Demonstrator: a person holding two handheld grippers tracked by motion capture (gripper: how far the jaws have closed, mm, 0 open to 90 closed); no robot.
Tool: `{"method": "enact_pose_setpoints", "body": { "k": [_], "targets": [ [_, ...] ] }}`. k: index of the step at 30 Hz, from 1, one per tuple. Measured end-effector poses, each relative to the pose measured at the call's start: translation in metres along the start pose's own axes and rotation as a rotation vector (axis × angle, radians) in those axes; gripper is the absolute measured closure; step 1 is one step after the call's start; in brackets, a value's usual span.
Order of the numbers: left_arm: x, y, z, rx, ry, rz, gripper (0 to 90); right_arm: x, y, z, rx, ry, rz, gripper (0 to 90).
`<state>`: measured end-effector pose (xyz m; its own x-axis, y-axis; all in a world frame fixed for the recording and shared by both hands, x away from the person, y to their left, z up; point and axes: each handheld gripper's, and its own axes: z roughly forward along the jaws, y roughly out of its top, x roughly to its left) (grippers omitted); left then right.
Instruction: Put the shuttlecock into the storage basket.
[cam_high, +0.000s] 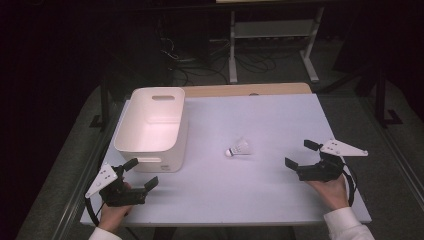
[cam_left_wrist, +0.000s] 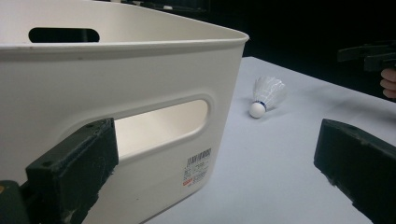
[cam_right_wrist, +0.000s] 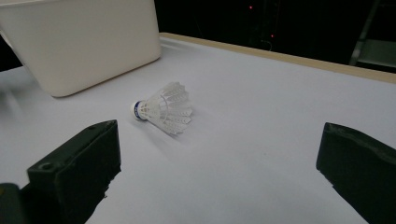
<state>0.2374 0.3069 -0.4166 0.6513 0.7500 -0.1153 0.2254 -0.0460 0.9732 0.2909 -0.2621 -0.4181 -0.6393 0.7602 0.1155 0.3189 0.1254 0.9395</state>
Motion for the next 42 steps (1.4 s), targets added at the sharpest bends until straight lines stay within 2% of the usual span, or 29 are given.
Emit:
{"method": "enact_pose_setpoints", "body": {
  "k": [12, 17, 22, 26, 28, 31, 42],
  "targets": [
    [-0.002, 0.002, -0.003, -0.002, 0.006, -0.005, 0.0, 0.002, 0.001, -0.002, -0.010, -0.026, -0.002, 0.0],
    [-0.006, 0.007, -0.004, -0.020, -0.001, -0.026, 0.0, 0.004, 0.002, -0.004, -0.027, -0.044, -0.014, 0.0],
    [-0.010, 0.014, -0.006, -0.002, -0.004, -0.004, 0.0, 0.005, 0.003, -0.003, -0.037, -0.040, -0.014, 0.0],
    [-0.012, 0.018, -0.006, -0.007, -0.003, -0.005, 0.0, 0.005, 0.002, -0.003, -0.033, -0.035, -0.009, 0.0],
    [-0.011, 0.021, -0.006, 0.027, 0.001, 0.009, 0.0, 0.005, 0.002, -0.003, -0.032, -0.035, -0.009, 0.0],
    [-0.012, 0.027, -0.006, 0.046, 0.012, 0.026, 0.0, 0.005, 0.002, -0.003, -0.038, -0.034, -0.009, 0.0],
    [-0.018, 0.053, -0.001, 0.077, -0.019, 0.065, 0.0, 0.006, 0.002, -0.002, -0.038, -0.031, -0.003, 0.0]
  ]
}}
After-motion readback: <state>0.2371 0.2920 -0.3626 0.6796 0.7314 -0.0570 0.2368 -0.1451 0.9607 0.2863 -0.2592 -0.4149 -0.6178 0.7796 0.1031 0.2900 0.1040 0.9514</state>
